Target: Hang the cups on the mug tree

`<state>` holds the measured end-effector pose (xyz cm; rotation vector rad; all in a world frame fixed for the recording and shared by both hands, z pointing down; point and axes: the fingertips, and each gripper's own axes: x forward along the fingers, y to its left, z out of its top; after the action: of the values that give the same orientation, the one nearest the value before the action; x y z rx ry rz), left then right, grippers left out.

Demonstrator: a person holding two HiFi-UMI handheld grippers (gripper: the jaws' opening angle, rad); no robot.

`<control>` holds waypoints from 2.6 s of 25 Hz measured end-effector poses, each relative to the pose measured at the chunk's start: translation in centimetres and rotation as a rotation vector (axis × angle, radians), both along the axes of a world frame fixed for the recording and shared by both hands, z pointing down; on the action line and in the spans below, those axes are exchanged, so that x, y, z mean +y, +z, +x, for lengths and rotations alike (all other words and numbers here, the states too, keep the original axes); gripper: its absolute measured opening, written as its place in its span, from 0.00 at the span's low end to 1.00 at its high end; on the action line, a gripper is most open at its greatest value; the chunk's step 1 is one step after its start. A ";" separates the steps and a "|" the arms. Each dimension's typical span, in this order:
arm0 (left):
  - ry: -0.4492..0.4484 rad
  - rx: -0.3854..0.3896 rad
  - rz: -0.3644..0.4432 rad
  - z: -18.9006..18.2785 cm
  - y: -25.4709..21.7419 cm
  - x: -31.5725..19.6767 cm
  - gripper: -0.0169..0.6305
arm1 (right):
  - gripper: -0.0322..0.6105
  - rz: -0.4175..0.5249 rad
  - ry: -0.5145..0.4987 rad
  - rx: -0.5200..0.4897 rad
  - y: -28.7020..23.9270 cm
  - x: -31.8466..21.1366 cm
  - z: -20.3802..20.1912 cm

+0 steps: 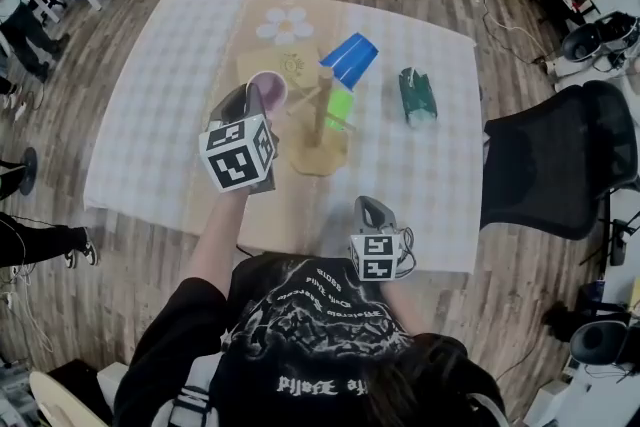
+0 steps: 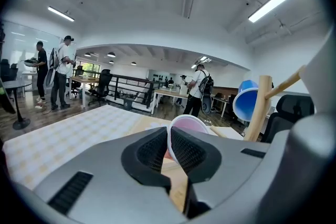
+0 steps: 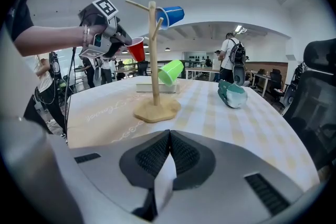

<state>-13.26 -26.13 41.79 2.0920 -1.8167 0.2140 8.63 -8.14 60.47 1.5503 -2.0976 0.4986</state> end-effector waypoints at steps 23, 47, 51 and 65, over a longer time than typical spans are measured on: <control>0.039 -0.223 0.105 2.6 -1.0 0.3 0.09 | 0.06 -0.011 -0.042 -0.004 0.3 0.1 -0.7; 0.128 -0.351 0.196 4.4 -1.8 1.8 0.09 | 0.06 -0.010 -0.052 0.006 0.0 0.2 -1.0; 0.145 -0.358 0.208 4.8 -1.7 1.9 0.09 | 0.06 -0.010 -0.054 0.006 0.3 0.1 -1.0; 0.206 -0.430 0.261 6.2 -1.8 2.8 0.10 | 0.06 -0.020 -0.054 0.014 0.6 0.2 -1.0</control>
<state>-7.06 -23.37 40.00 2.5780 -1.9433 0.5429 7.60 -7.96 61.12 1.4776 -2.1118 0.4864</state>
